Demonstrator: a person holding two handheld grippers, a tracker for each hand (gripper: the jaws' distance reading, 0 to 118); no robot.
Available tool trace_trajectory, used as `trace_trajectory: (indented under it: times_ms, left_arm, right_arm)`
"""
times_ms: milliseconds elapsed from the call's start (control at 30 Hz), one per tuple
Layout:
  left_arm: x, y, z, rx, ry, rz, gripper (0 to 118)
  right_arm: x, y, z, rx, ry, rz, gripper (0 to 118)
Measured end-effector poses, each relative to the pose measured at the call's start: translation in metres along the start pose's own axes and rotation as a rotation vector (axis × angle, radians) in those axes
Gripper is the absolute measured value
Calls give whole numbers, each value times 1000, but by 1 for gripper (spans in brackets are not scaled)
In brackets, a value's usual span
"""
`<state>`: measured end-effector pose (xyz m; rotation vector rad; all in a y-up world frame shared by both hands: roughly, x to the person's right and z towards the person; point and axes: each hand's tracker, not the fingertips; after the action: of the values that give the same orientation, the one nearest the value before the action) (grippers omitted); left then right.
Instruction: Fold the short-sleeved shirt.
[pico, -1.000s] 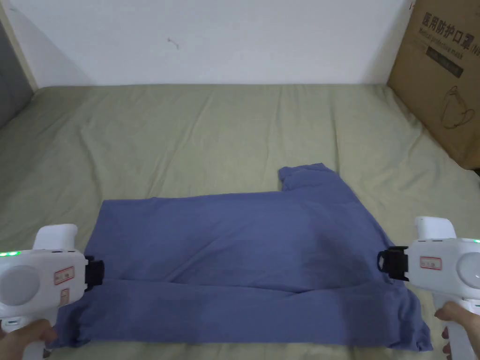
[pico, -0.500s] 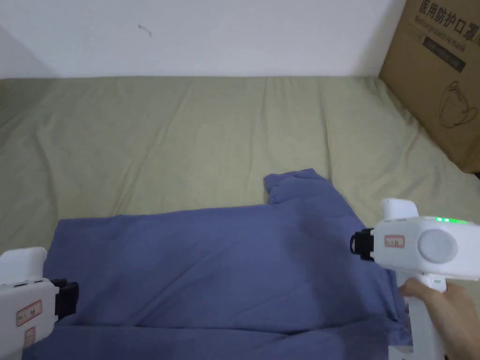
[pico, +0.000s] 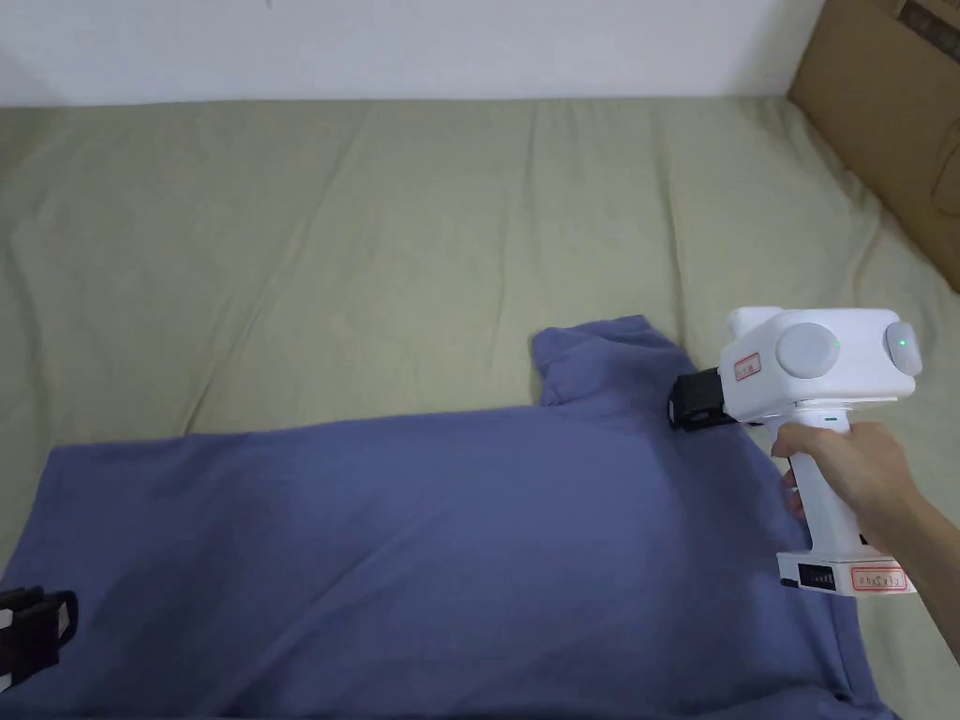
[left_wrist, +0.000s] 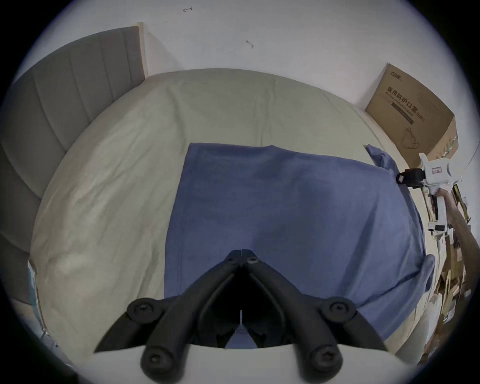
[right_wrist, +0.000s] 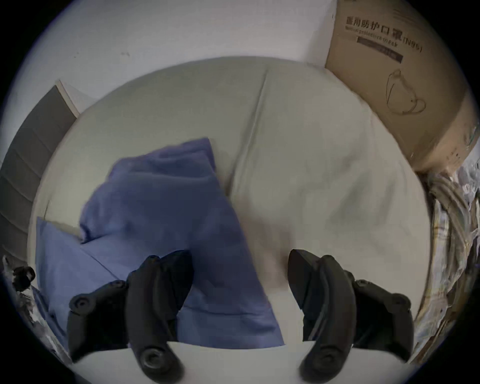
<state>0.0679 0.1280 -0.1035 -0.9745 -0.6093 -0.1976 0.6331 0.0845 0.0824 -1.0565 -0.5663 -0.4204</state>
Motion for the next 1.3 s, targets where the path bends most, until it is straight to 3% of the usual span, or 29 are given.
trace_trajectory:
  times_ms: [67,100,167,267,367,433,467,533,567,600,633,833,967,1033,1067,1100,1133,1167,1200,1300]
  left_arm:
    - [-3,2,-3,-2,2,15,0]
    - [-4,3,-4,-1,-1,24,0]
    - [-5,3,-5,2,-1,32,0]
    - [-3,5,-5,2,-6,39,0]
    - [-6,10,-1,10,-23,38,0]
    - [-12,19,-1,28,-19,60,0]
    - [-14,25,-3,31,-16,68,8]
    - [-21,41,-9,63,-10,96,66]
    - [-24,50,-13,61,-7,97,87]
    - [-26,62,-21,46,-5,94,98]
    - [-28,71,-27,47,0,98,98]
    - [-41,118,-77,13,48,99,98]
    - [-46,122,-115,-111,18,165,96]
    - [-36,120,-115,-100,56,118,95]
    - [-31,121,-111,-98,81,87,89]
    - [-32,122,-105,-80,115,63,67]
    - [-31,124,-98,-59,120,34,41]
    - [-32,125,-93,-60,83,53,6]
    - [-32,126,-89,-98,-2,94,0]
    - [-34,123,-74,-86,36,62,0]
  right_arm:
    - [1,-6,7,56,10,-71,77]
    - [-4,-6,16,91,11,-66,56]
    - [-11,-10,18,90,0,19,3]
    - [-24,-9,23,83,-40,43,3]
    - [-24,-6,36,106,36,-10,2]
    - [-27,-6,44,116,9,1,2]
    - [-28,-7,45,117,2,13,2]
    - [-25,-4,45,106,4,20,2]
    - [-26,-6,46,105,-1,22,2]
    - [-25,-5,46,105,-1,23,2]
    - [-24,-4,45,104,1,22,2]
    - [-21,-3,43,103,14,3,2]
    - [-21,-3,38,96,9,9,2]
    - [-20,-4,36,91,10,7,2]
    - [-20,-4,36,90,8,8,2]
    - [-20,-3,38,89,8,7,2]
    - [-20,-3,40,90,12,3,3]
    - [-20,-4,43,93,18,-5,2]
    - [-20,-4,47,99,30,-13,2]
    - [-21,-9,66,118,25,-20,2]
